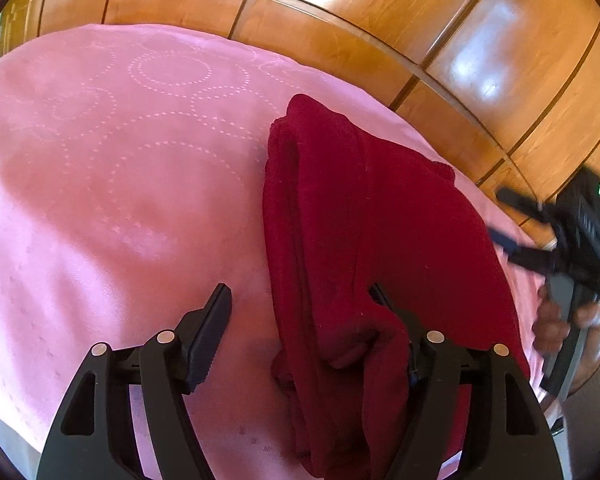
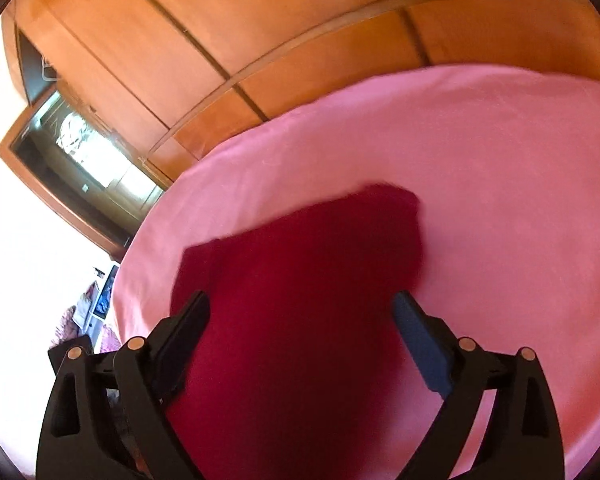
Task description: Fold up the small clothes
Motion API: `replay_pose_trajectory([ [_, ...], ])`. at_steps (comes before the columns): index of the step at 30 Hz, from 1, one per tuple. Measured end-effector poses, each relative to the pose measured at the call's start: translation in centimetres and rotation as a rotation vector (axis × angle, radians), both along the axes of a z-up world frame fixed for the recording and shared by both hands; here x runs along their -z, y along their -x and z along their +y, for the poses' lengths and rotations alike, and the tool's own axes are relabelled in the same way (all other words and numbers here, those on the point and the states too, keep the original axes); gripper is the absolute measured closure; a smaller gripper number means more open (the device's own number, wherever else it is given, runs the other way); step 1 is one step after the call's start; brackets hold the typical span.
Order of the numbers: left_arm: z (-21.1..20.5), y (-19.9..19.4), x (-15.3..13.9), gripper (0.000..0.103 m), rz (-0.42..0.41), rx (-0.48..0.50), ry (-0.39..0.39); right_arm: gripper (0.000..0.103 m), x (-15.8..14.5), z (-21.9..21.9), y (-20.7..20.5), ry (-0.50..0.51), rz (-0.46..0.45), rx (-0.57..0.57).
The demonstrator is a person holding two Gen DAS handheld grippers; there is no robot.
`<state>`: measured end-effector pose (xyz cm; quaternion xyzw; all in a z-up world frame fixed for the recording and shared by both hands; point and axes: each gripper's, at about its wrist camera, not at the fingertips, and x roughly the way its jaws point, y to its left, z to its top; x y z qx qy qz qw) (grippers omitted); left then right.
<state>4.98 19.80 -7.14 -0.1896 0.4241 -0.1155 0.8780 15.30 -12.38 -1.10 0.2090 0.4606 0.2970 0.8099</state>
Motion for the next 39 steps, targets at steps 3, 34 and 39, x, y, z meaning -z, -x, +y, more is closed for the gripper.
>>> replay_pose_trajectory([
  [3, 0.4, 0.2, 0.3, 0.033, -0.002, 0.005, 0.042, 0.016, 2.9, -1.1, 0.9, -0.062, 0.090, -0.007],
  [34, -25.5, -6.5, -6.9, 0.066, -0.018, 0.601, 0.263, 0.065, -6.3, -22.3, 9.3, -0.042, -0.197, 0.369],
  [39, -35.8, -8.1, -2.8, 0.066, 0.070, 0.717, -0.016, 0.062, 0.5, -28.5, 10.0, 0.097, -0.007, 0.552],
])
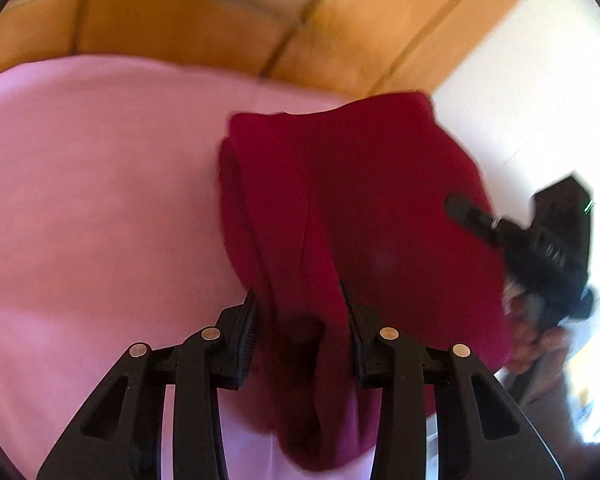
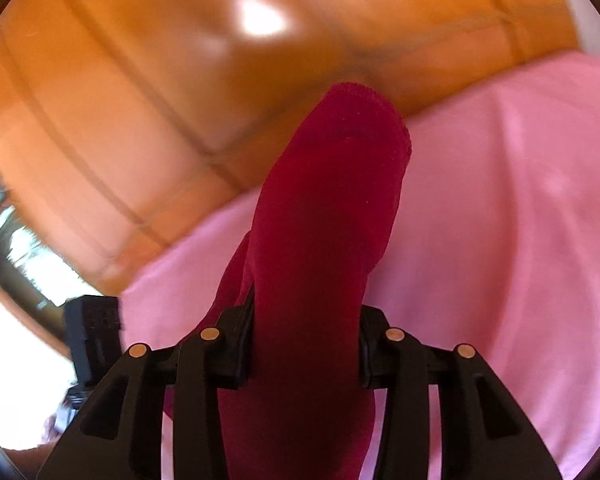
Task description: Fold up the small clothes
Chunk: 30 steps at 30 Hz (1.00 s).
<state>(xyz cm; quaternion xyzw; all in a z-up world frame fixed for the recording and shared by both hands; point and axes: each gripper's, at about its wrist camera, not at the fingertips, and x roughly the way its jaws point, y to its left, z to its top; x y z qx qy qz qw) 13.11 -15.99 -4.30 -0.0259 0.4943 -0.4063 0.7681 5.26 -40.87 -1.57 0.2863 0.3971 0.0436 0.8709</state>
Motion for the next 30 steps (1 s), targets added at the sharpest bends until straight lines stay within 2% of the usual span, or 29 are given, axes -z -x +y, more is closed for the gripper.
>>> replay_pose_trajectory([
  [1, -0.7, -0.3, 0.8, 0.062, 0.002, -0.002, -0.029, 0.060, 1.7, -0.6, 0.1, 0.010, 0.054, 0.021],
  [2, -1.1, -0.4, 1.2, 0.053, 0.005, -0.004, -0.027, 0.057, 3.4, -1.2, 0.4, -0.005, 0.087, 0.040],
  [4, -1.1, -0.7, 1.6, 0.047, 0.024, -0.023, -0.012, 0.049, 4.8, -2.1, 1.5, -0.077, 0.047, 0.076],
  [5, -0.9, -1.0, 1.4, 0.043, 0.029, -0.037, -0.015, 0.039, 4.8, -2.2, 1.9, -0.072, 0.048, 0.093],
  [6, -0.6, -0.8, 1.1, 0.043, 0.023, -0.045, -0.018, 0.034, 4.5, -1.8, 2.2, -0.042, 0.040, 0.098],
  [10, 0.5, 0.4, -0.8, 0.043, -0.078, -0.085, -0.039, 0.034, 1.2, -1.1, 3.8, 0.115, 0.000, 0.126],
  [12, 1.0, 1.5, -1.7, 0.043, -0.142, -0.115, -0.047, 0.039, -1.3, -0.2, 5.0, 0.188, -0.049, 0.124],
  [16, 1.0, 2.7, -1.8, 0.041, -0.240, -0.147, -0.117, 0.051, -4.3, 3.9, 5.3, 0.251, -0.103, 0.056],
  [18, 0.8, 2.7, -0.7, 0.038, -0.251, -0.158, -0.155, 0.059, -3.8, 6.2, 6.0, 0.288, -0.080, 0.001],
  [20, 0.8, 2.5, 0.3, 0.037, -0.246, -0.162, -0.172, 0.061, -2.0, 8.0, 4.9, 0.334, -0.019, -0.025],
  [23, 0.5, 2.2, 0.5, 0.033, -0.249, -0.180, -0.173, 0.060, 1.4, 8.6, 5.5, 0.373, 0.024, 0.013],
  [28, 1.1, 2.9, -0.4, 0.030, -0.265, -0.211, -0.181, 0.059, 0.7, 9.4, 6.4, 0.403, 0.002, 0.046],
  [30, 1.3, 3.2, -0.8, 0.028, -0.270, -0.228, -0.179, 0.051, 0.3, 9.8, 6.5, 0.396, 0.001, 0.051],
])
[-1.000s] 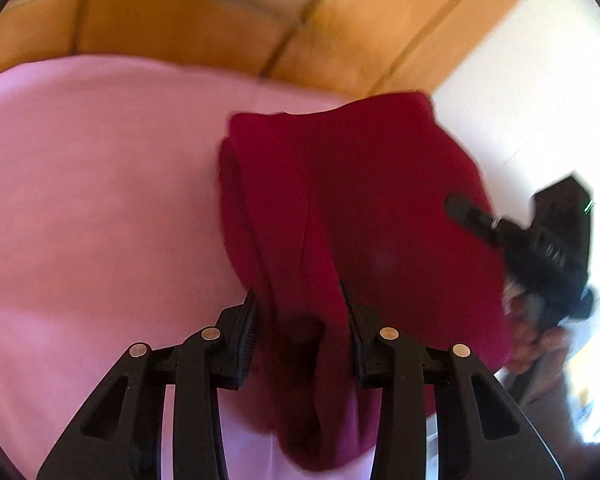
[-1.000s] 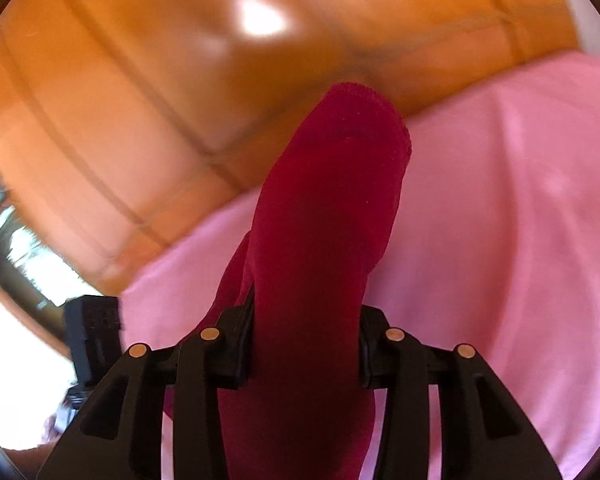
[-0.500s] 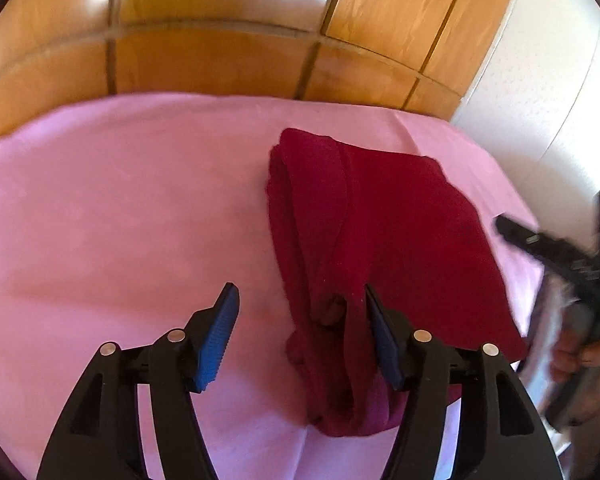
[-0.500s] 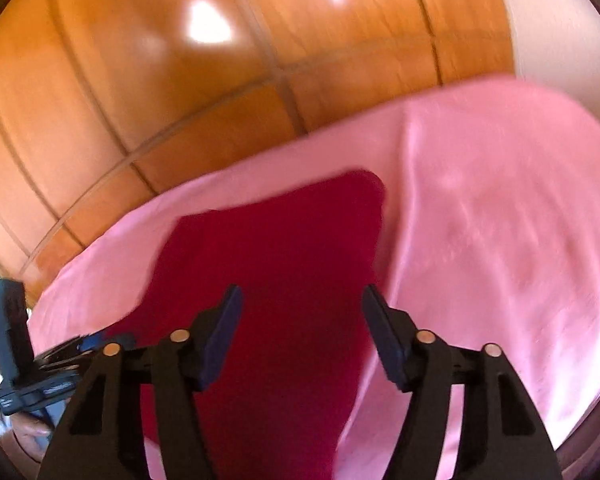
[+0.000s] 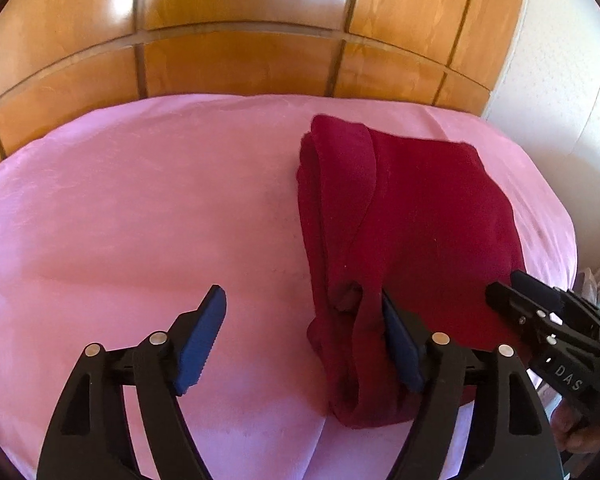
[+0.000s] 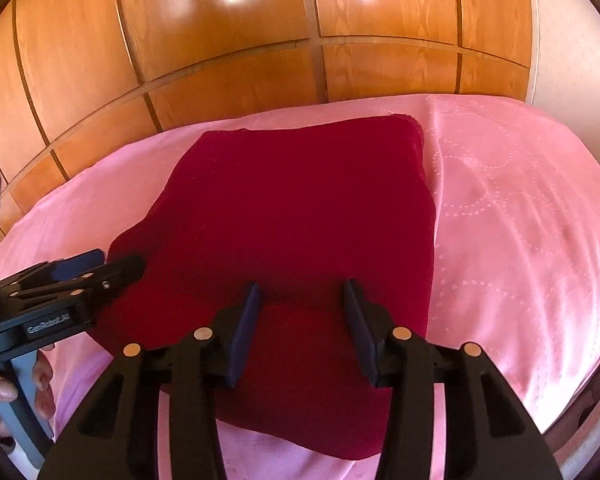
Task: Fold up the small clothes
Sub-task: 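Release the shirt with both grippers and lift them away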
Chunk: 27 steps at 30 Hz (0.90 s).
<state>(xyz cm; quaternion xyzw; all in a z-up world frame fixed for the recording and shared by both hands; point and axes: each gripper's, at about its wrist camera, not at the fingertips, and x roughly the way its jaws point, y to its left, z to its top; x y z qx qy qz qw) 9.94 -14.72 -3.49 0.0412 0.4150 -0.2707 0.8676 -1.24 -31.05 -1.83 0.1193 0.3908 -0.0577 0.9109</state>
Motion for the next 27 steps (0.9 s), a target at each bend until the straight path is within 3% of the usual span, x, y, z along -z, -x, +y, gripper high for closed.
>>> replay_pose_trajectory([
  [3, 0.3, 0.7, -0.8, 0.028, -0.018, -0.017, 0.003, 0.033, -0.7, 0.6, 0.1, 0.021, -0.007, 0.004],
  [6, 0.7, 1.8, -1.7, 0.022, -0.073, -0.025, -0.015, 0.022, -1.5, 1.3, 0.0, 0.055, -0.017, 0.018],
  [9, 1.5, 2.8, -2.6, 0.022, -0.105, -0.032, -0.003, 0.014, -2.2, 1.8, 0.5, 0.079, -0.036, 0.048],
  [14, 2.7, 3.8, -4.1, 0.021, -0.138, -0.064, 0.027, 0.008, -3.0, 2.3, 1.2, 0.117, -0.035, 0.108],
  [18, 3.5, 4.9, -5.1, 0.012, -0.188, -0.087, 0.029, 0.003, -3.4, 3.1, 1.9, 0.143, -0.031, 0.162],
  [23, 4.2, 6.0, -5.8, 0.004, -0.225, -0.109, 0.024, 0.002, -4.6, 4.2, 3.4, 0.180, -0.075, 0.232],
  [27, 4.7, 6.6, -5.7, 0.004, -0.231, -0.129, 0.018, 0.002, -5.5, 4.5, 4.3, 0.216, -0.093, 0.275],
])
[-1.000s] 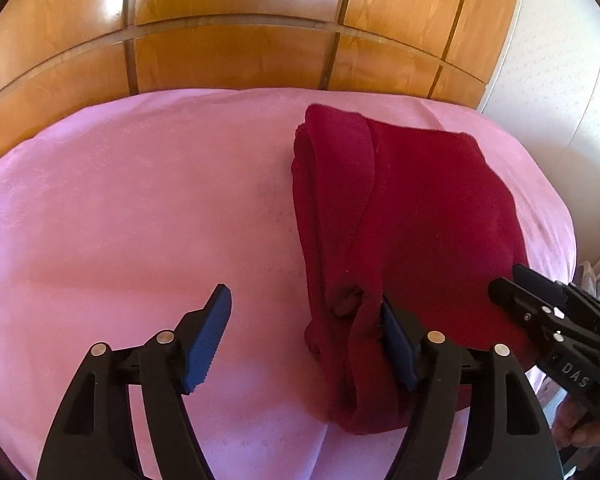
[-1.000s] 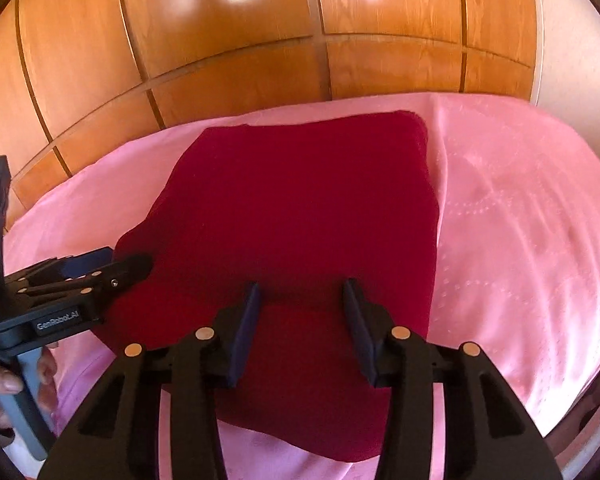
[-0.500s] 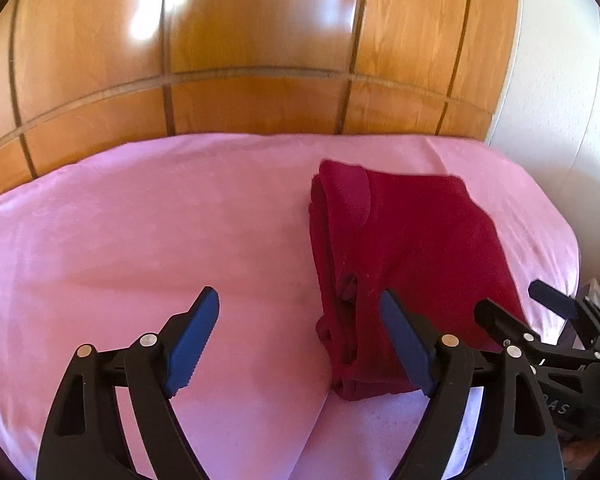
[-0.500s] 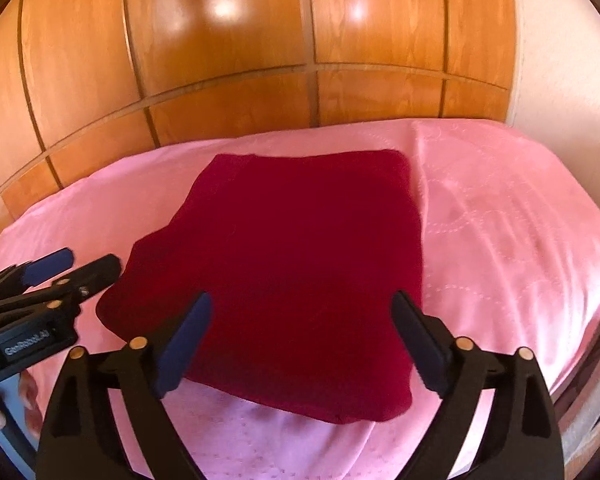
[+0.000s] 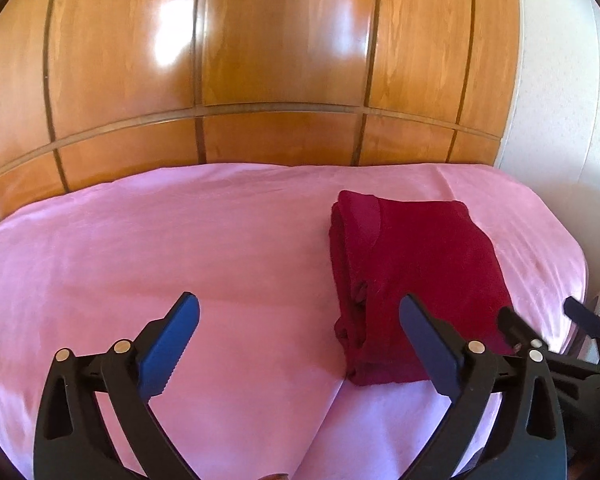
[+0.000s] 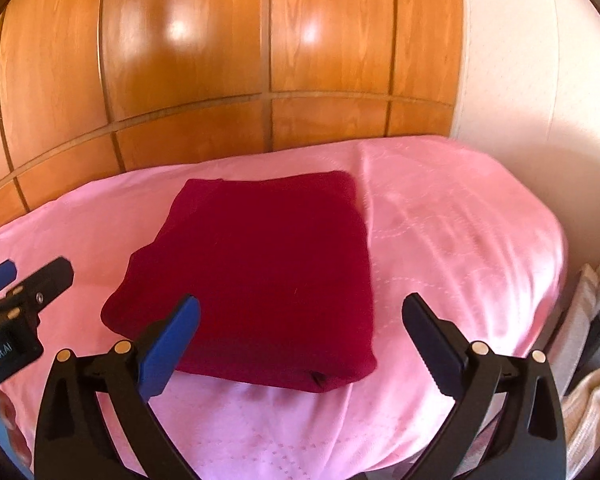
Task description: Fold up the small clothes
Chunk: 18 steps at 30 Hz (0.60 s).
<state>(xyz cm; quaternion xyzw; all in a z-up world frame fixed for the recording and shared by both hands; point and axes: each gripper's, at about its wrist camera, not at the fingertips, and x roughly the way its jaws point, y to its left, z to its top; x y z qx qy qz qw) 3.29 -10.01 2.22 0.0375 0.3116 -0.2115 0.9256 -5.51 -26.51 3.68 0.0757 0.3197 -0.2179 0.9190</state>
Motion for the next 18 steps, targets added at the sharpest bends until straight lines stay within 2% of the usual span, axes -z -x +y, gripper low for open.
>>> replay_pose_trajectory([
  [5, 0.5, 0.5, 0.3, 0.004, 0.003, -0.042, -0.029, 0.002, -0.5, -0.4, 0.7, 0.002, -0.019, 0.048],
  [9, 0.5, 1.0, 0.0, 0.004, -0.024, -0.057, -0.062, 0.002, -0.6, -0.4, 0.6, 0.011, 0.011, 0.059],
  [18, 1.2, 1.2, -0.2, 0.004, -0.045, -0.099, -0.036, 0.002, -1.0, 0.0, 0.9, 0.011, -0.005, 0.065],
])
